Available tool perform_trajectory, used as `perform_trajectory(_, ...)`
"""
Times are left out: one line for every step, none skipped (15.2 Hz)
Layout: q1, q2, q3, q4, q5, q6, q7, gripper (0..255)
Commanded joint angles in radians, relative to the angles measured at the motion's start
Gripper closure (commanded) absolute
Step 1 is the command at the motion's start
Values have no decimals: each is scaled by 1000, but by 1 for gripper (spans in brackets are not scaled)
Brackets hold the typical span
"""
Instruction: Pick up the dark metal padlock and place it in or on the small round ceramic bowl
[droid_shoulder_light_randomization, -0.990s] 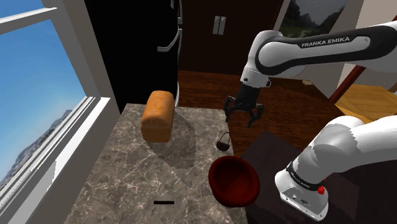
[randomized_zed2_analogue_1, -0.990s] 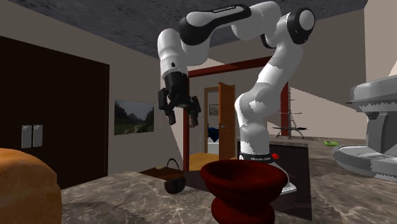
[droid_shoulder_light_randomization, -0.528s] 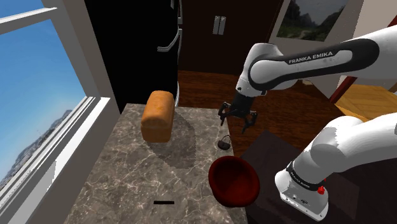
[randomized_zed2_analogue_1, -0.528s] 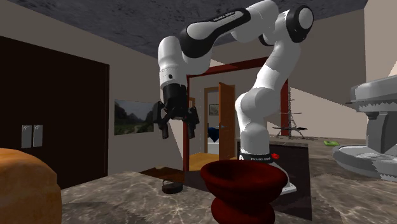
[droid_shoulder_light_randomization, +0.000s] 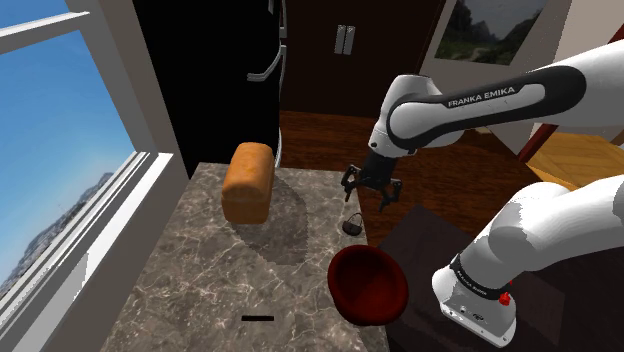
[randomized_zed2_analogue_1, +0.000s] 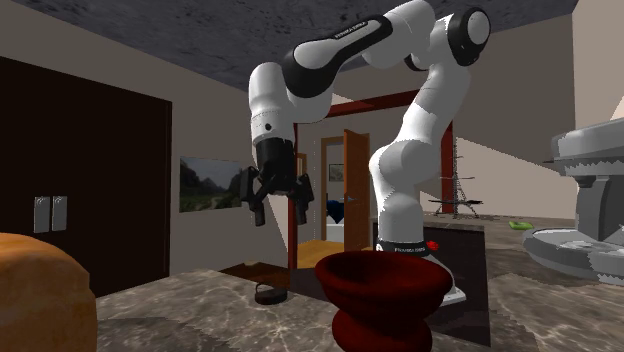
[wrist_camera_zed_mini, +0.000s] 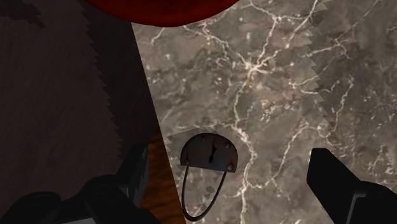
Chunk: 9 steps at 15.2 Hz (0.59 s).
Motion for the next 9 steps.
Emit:
perform_trajectory(0,0,0,0,0,0,0,0)
perform_trajectory(0,0,0,0,0,0,0,255)
perform_trajectory(0,0,0,0,0,0,0,255)
perform_trajectory(0,0,0,0,0,0,0,255)
perform_trajectory(0,0,0,0,0,0,0,255)
perform_trajectory(0,0,0,0,0,0,0,255)
perform_trajectory(0,0,0,0,0,0,0,255)
perform_trajectory(0,0,0,0,0,0,0,255)
perform_trajectory(0,0,0,0,0,0,0,255)
